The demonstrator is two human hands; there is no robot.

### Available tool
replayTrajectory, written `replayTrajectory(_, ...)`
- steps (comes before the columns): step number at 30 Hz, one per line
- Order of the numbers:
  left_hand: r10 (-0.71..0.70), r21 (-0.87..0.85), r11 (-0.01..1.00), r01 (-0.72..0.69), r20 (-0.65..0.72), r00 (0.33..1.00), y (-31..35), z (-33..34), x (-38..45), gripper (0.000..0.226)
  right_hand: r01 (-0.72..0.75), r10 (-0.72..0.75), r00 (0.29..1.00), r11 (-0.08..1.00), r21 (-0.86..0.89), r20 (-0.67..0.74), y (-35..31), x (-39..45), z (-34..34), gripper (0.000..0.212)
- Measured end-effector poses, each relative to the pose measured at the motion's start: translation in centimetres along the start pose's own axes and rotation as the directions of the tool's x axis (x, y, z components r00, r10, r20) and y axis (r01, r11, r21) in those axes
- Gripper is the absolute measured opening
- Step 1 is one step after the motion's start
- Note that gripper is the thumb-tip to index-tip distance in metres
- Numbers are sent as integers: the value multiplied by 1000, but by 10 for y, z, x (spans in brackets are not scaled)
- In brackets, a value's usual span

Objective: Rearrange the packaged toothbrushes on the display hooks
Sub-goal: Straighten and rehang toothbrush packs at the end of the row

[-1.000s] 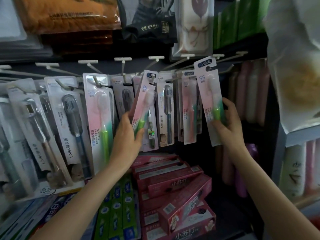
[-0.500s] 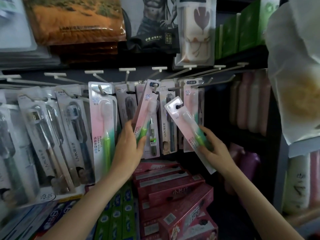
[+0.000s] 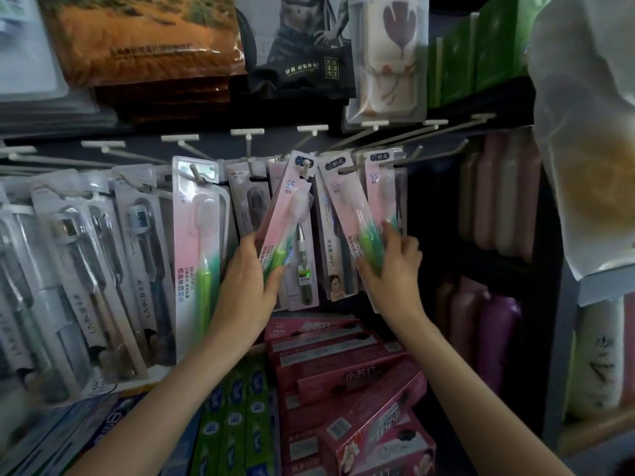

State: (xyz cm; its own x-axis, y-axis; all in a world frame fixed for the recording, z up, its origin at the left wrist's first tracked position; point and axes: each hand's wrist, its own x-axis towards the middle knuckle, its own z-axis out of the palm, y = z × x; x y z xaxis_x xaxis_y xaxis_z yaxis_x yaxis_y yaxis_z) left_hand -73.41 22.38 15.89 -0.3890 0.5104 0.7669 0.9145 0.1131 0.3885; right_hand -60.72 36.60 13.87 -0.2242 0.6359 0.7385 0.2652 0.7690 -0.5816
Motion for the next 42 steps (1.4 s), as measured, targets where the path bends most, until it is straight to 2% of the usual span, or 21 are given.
replayTrajectory(2, -3, 6, 1000, 3, 1, 1000, 0, 0, 0, 53, 164, -168, 980, 985, -44, -102, -7, -10, 14, 46)
replayTrajectory(4, -3, 9, 1000, 3, -3, 1000, 0, 0, 0, 52, 267, -267, 963, 963, 19, -29, -17, -17, 33, 34)
replayTrajectory(6, 5, 15, 1000, -5, -9, 1000, 1, 0, 1, 51, 223, -229, 971, 971, 83, 70, -25, -19, 54, 39)
replayTrajectory(8, 10, 20, 1000, -10, -11, 1000, 1, -1, 1, 51, 139, -150, 985, 983, 119, 87, -30, -19, 72, 49)
replayTrajectory(12, 23, 28, 999, -23, -3, 1000, -3, -4, 2, 54, 24, -43, 991, 988, 153, 123, -34, -15, 84, 56)
replayTrajectory(16, 49, 25, 998, -49, -2, 999, -6, -4, 0, 54, 80, -106, 988, 973, 217, 112, -27, -18, 66, 56)
replayTrajectory(20, 56, 6, 998, -56, 8, 998, -5, -1, -2, 56, 104, -141, 983, 956, 274, 119, -13, -11, 21, 66)
replayTrajectory(23, 53, -20, 998, -52, 13, 999, -3, -1, -3, 56, 150, -183, 958, 976, 156, 221, -7, 10, -14, 64)
replayTrajectory(27, 45, -37, 998, -43, 32, 998, -3, -1, -3, 56, 185, -159, 924, 982, -42, 349, -9, 41, -49, 62)
replayTrajectory(31, 45, -48, 998, -44, 33, 998, -1, -1, -2, 54, 302, -89, 841, 896, -327, 533, -10, 49, -44, 63)
replayTrajectory(32, 44, -51, 998, -42, 36, 998, -1, 0, -2, 54, 292, -77, 839, 899, -325, 539, -5, 44, -40, 66)
replayTrajectory(33, 45, -53, 998, -43, 39, 998, -1, 0, -2, 54, 238, -76, 854, 937, -257, 515, 1, 38, -39, 67)
replayTrajectory(35, 47, -54, 998, -44, 41, 998, -1, 1, -2, 55, 38, -50, 910, 999, 37, 411, 16, 16, -43, 59)
replayTrajectory(36, 47, -60, 997, -44, 41, 998, -1, 2, -3, 56, -54, -22, 932, 978, 200, 363, 24, 3, -46, 54)
replayTrajectory(38, 45, -77, 996, -42, 31, 999, 1, 6, -5, 55, -225, 96, 949, 872, 435, 299, 40, -23, -50, 39)
replayTrajectory(40, 28, -104, 994, -26, 14, 1000, 6, 14, -7, 52, -357, 265, 934, 756, 549, 241, 57, -40, -46, 29)
replayTrajectory(42, -1, -140, 990, 2, 9, 1000, 12, 24, -9, 50, -400, 399, 908, 733, 549, 129, 66, -39, -44, 33)
